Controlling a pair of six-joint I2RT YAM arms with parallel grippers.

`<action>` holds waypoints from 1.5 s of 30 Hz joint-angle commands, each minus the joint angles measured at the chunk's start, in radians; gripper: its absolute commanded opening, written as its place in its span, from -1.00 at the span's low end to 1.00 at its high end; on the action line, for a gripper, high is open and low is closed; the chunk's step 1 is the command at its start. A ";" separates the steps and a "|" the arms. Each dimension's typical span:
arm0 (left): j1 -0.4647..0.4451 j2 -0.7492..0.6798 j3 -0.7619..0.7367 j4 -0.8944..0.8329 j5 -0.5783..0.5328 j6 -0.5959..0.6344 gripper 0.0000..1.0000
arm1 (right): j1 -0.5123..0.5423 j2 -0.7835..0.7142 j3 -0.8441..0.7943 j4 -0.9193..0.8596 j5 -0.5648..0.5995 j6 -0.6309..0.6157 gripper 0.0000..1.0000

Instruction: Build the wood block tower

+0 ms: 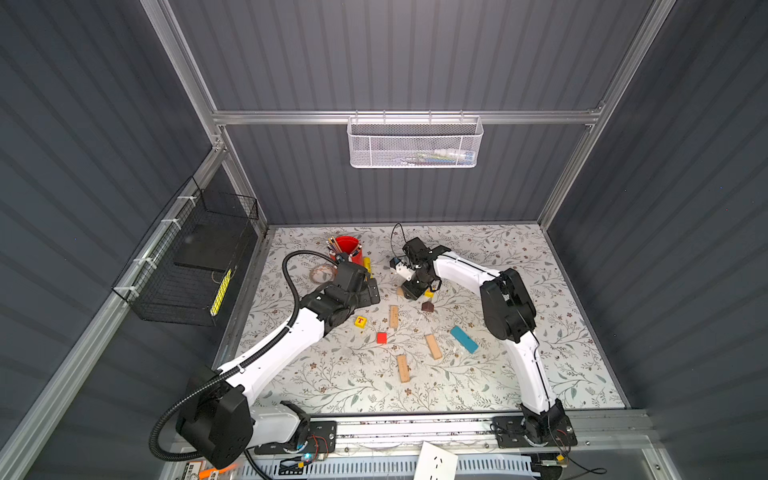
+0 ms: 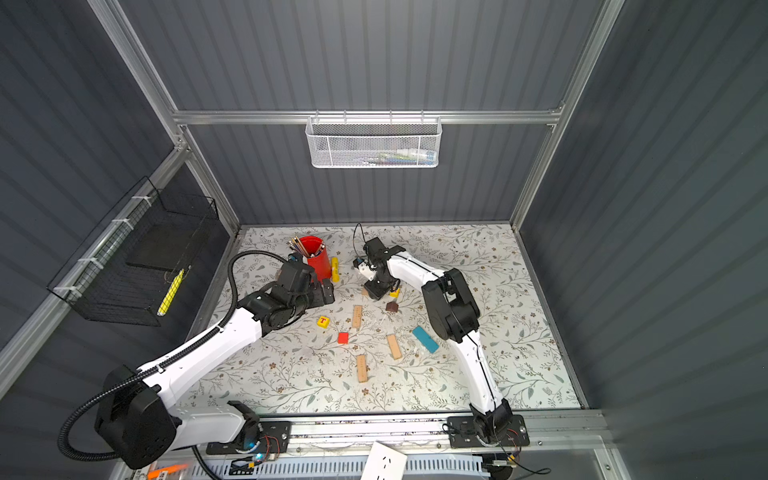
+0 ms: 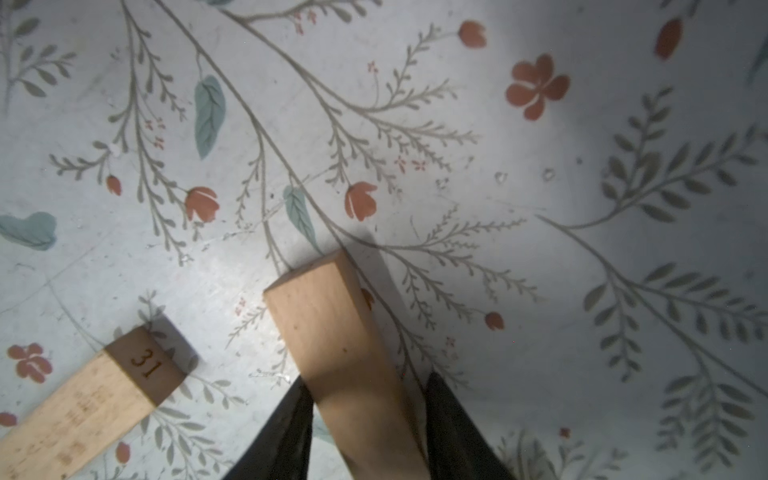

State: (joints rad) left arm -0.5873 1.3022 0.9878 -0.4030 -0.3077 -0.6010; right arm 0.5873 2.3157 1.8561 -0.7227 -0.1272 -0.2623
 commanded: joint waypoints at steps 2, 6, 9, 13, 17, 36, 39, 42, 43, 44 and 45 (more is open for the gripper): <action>0.006 -0.006 -0.021 0.015 -0.009 -0.037 0.99 | 0.005 -0.030 -0.046 -0.003 0.015 0.089 -0.31; 0.006 -0.003 -0.029 0.012 0.004 -0.062 0.99 | 0.005 -0.068 -0.097 0.006 0.034 0.187 -0.48; 0.006 -0.003 -0.040 0.009 0.014 -0.084 0.99 | 0.012 -0.108 -0.157 0.028 0.017 0.287 -0.53; 0.006 -0.003 -0.056 0.013 0.043 -0.113 0.99 | 0.047 -0.155 -0.225 0.049 0.052 0.430 -0.52; 0.006 0.005 -0.069 0.025 0.066 -0.124 0.99 | 0.070 -0.199 -0.315 0.100 0.031 0.580 -0.49; 0.006 0.057 -0.048 0.045 0.156 -0.104 0.80 | 0.155 -0.312 -0.498 0.180 0.075 0.876 -0.32; 0.006 0.058 -0.056 0.056 0.159 -0.100 0.79 | 0.157 -0.327 -0.501 0.181 0.084 0.884 -0.15; 0.007 0.066 -0.056 0.056 0.166 -0.096 0.77 | 0.157 -0.362 -0.512 0.184 0.056 0.880 -0.04; 0.007 0.070 -0.053 0.056 0.174 -0.093 0.75 | 0.157 -0.382 -0.520 0.190 0.041 0.881 -0.03; 0.007 0.072 -0.053 0.058 0.185 -0.092 0.73 | 0.156 -0.402 -0.531 0.196 0.031 0.882 -0.02; 0.007 0.076 -0.058 0.073 0.206 -0.090 0.69 | 0.154 -0.424 -0.542 0.197 0.030 0.885 -0.03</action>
State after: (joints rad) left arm -0.5873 1.3602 0.9260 -0.3492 -0.1467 -0.7101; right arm 0.7395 1.9701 1.3392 -0.5220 -0.0734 0.6060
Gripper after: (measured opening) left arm 0.854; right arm 0.487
